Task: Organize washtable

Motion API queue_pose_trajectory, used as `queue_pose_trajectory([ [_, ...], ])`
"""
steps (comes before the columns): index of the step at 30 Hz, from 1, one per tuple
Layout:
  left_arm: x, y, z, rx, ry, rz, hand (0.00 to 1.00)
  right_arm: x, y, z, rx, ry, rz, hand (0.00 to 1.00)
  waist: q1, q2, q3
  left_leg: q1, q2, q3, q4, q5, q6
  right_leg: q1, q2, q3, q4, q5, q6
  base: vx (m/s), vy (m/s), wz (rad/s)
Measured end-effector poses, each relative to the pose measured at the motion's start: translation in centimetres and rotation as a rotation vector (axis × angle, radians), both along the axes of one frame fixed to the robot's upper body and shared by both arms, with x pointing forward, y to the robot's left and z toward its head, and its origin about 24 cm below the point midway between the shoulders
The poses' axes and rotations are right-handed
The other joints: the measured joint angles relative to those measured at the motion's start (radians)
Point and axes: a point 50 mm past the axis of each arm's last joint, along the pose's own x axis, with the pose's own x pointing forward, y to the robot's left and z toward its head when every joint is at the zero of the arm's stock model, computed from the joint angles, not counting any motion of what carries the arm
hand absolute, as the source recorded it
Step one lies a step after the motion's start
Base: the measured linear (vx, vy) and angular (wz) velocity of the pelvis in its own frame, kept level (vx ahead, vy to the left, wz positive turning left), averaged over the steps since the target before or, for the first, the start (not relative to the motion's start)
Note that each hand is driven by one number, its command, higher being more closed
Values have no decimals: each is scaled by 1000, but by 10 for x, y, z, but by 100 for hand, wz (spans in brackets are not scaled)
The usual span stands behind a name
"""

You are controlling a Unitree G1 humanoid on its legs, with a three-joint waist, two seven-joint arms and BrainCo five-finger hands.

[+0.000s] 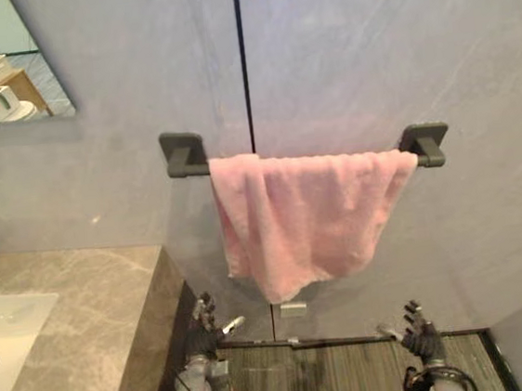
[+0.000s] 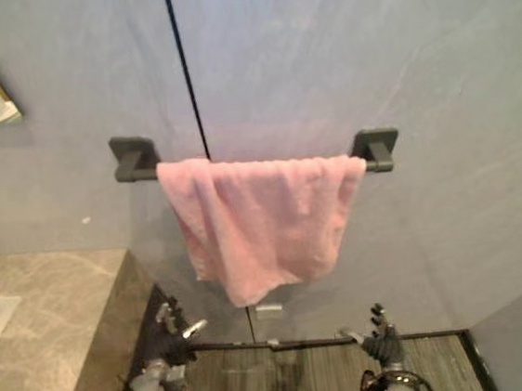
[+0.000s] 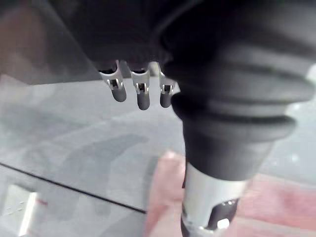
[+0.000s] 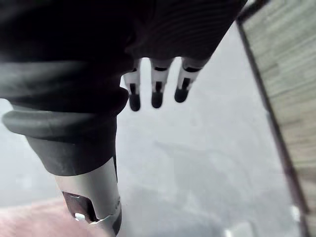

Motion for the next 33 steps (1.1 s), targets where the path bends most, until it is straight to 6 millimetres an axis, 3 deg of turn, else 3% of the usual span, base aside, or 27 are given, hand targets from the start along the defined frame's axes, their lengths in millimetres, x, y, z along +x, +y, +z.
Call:
queue_pose_trajectory([
  [8, 8, 30, 95, 166, -410, 177, 0, 13, -41, 106, -294, -413, -190, 0, 3, -2, -20, -19, 19, 17, 89, -47, -13, 1, 3, -6, 45, -33, 1, 75, 1, 1],
  [13, -1, 43, 142, 289, -613, 296, 0, 15, -34, 170, -473, -680, -220, 0, 2, -5, -22, -19, 24, 25, 114, -73, -15, 2, 3, -9, 64, -54, 3, 40, 6, -1],
  [18, -12, 43, 181, 321, -820, 362, 0, 12, -21, 218, -603, -923, -228, 0, -1, -2, -47, -15, 24, 23, 121, -82, -13, 2, 4, -4, 77, -65, 2, 0, 0, 0],
  [21, -21, 38, 208, 331, -982, 373, 0, 10, -17, 241, -646, -1085, -248, 0, -4, 4, -56, -11, 13, 11, 115, -81, -12, 3, 4, 0, 78, -65, 2, -38, 2, -2],
  [26, -26, 32, 237, 267, -1199, 333, 0, 15, -7, 266, -629, -1294, -154, 0, -13, 22, -65, 17, 4, 5, 105, -80, -10, 20, 4, 2, 79, -65, 2, -58, 0, 1],
  [33, -6, -4, 254, -132, -1360, -20, 0, 31, 32, 272, -329, -1449, 230, 0, -29, 30, -68, 21, -9, -6, 94, -70, 3, 19, -3, 4, 85, -64, 4, -49, -1, 2],
])
